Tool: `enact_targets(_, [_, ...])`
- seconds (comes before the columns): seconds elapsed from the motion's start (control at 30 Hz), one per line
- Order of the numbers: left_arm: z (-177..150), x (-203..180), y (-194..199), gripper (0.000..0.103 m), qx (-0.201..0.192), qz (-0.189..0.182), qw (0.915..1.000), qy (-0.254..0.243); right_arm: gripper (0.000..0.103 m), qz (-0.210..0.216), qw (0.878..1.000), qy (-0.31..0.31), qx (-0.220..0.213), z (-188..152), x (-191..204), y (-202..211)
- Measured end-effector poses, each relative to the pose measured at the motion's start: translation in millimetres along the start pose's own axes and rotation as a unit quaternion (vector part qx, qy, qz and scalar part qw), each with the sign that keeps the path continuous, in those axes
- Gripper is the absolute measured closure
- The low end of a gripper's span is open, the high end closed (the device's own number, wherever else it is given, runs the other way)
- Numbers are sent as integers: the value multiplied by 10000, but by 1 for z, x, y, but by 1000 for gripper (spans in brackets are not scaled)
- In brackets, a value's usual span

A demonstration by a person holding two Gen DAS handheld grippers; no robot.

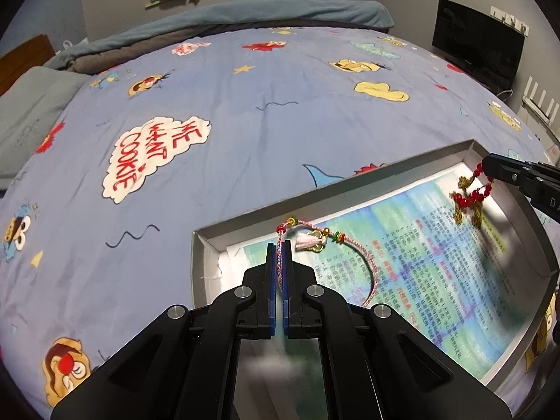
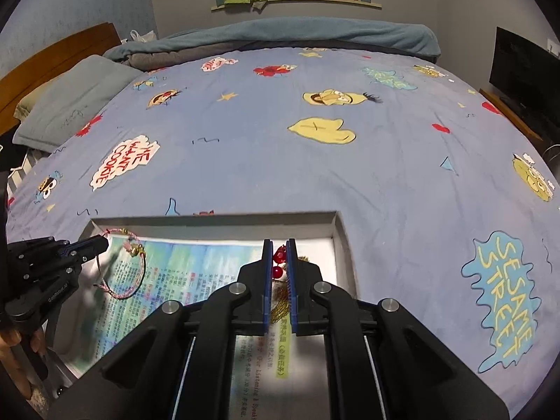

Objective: Organize jewelry
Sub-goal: 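Carry both held pieces over the grey box and lower them onto the paper, then open both tools to release the pieces and withdraw from the box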

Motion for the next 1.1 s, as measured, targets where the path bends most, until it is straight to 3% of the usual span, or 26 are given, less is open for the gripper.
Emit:
enact_targets(0.17, [-3,-1,7,96,-100,-42,9999,11,96,-89,9999,78,16,-6,3,1])
enact_targets(0.3, [-5,-3,15,67,-247,-1,9997,-5,91,-80,10000,34,-18,-8,3,7])
enact_targets(0.37, [-5,-4,21,66,-329,15,9995,-12,72,-91,9999,30,-48,-8,3,11])
enact_targets(0.47, [-5,-4,33,61,-469,5,9989,24,61,-111,9998,48,-133,-8,4,21])
enact_targets(0.53, [-6,-4,45,41,-574,51,9983,28,52,-68,9997,17,-221,-8,4,33])
enact_targets(0.57, [-7,-4,51,36,-634,80,9980,22,43,-50,9996,11,-289,-8,5,40])
enact_targets(0.63, [-9,-5,65,27,-728,92,9973,40,34,-41,9993,36,-361,-9,6,51])
enact_targets(0.83, [-12,-1,106,19,-867,212,9959,125,14,27,9985,15,-550,-13,4,91])
enact_targets(0.97, [-17,-2,135,17,-1017,178,9945,169,6,-7,9981,-6,-623,-20,0,116])
enact_targets(1.1, [-25,-7,164,14,-1197,247,9924,112,6,-40,9977,-86,-664,-31,-5,138])
Point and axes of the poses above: each gripper's, at about its wrist camera, not at the fingertips, and y roughly against the way its jaws point, x to its left, z to its top, the point moved 4 cm from there along -y, roughly the way its jaws point, and after that the axes turned 2 degrees about x, right-handed, at the moved point
